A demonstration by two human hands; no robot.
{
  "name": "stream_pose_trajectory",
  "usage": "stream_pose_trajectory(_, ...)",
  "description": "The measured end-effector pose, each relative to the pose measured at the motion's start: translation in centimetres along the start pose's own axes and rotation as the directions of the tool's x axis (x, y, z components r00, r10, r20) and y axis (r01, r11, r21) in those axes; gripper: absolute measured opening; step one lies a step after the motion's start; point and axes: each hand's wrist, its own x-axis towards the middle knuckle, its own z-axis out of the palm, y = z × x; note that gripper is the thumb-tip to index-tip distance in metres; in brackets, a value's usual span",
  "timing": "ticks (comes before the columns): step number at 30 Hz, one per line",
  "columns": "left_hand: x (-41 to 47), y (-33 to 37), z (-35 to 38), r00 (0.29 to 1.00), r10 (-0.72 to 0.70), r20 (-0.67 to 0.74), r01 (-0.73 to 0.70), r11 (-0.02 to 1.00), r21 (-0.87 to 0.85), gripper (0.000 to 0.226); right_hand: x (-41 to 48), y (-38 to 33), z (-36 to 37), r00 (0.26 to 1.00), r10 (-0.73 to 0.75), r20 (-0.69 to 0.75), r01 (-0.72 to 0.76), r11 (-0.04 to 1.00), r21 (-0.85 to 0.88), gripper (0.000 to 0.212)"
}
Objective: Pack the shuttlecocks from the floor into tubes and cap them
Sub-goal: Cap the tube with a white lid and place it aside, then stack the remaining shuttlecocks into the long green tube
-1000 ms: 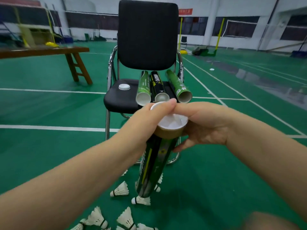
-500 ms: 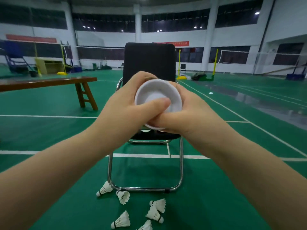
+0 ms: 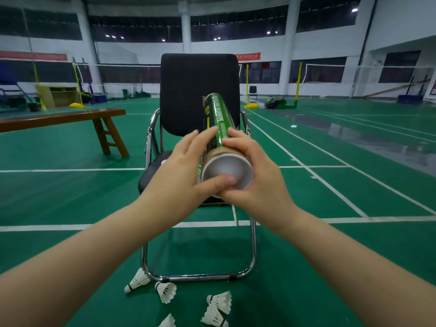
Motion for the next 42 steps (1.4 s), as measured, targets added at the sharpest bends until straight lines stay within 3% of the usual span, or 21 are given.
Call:
stream_pose_trajectory(9, 3.7, -7.3, 7.4, 0.990, -0.096, 0.099, 0.102, 0.993, -0.066, 0.079, 1.3, 11.6, 2.4, 0.997, -0.065, 0.042, 0.071, 0.983, -0.171, 0.059)
stream_pose_trajectory(20, 7.9, -15.1, 15.4, 0.973, -0.124, 0.193, 0.077, 0.969, 0.236, 0.094, 2.1, 22.1, 2.2, 0.968, 0.155, 0.198, -0.115, 0.973, -0.201, 0.061)
stream_pose_trajectory(24, 9.0, -16.5, 16.4, 0.961, -0.143, 0.235, 0.033, 0.908, 0.418, 0.099, 2.5, 24.9, 2.7, 0.996, 0.019, 0.090, 0.029, 0.866, -0.498, 0.058)
stream_pose_trajectory(28, 10.1, -17.7, 17.0, 0.955, -0.110, 0.275, -0.061, 0.837, 0.545, 0.093, 1.8, 27.3, 3.6, 0.998, -0.021, 0.056, 0.053, 0.747, -0.662, 0.051)
stream_pose_trajectory(32, 10.7, -18.7, 17.7, 0.950, -0.079, 0.301, -0.118, 0.803, 0.584, 0.076, 1.2, 28.3, 4.3, 0.993, 0.073, 0.089, 0.014, 0.689, -0.725, 0.055)
stream_pose_trajectory(36, 10.7, -19.3, 18.3, 0.977, -0.025, 0.214, -0.103, 0.820, 0.564, 0.061, 1.2, 28.6, 3.2, 0.976, 0.199, 0.085, -0.096, 0.752, -0.652, 0.078)
stream_pose_trajectory(39, 10.8, -19.9, 18.4, 0.989, 0.013, 0.149, -0.098, 0.811, 0.577, 0.056, 1.3, 29.1, 2.0, 0.940, 0.328, 0.095, -0.177, 0.706, -0.686, 0.088)
stream_pose_trajectory(42, 11.3, -19.9, 18.6, 0.995, 0.045, 0.089, -0.089, 0.807, 0.584, 0.053, 2.0, 29.8, 2.0, 0.892, 0.436, 0.115, -0.243, 0.679, -0.693, 0.084)
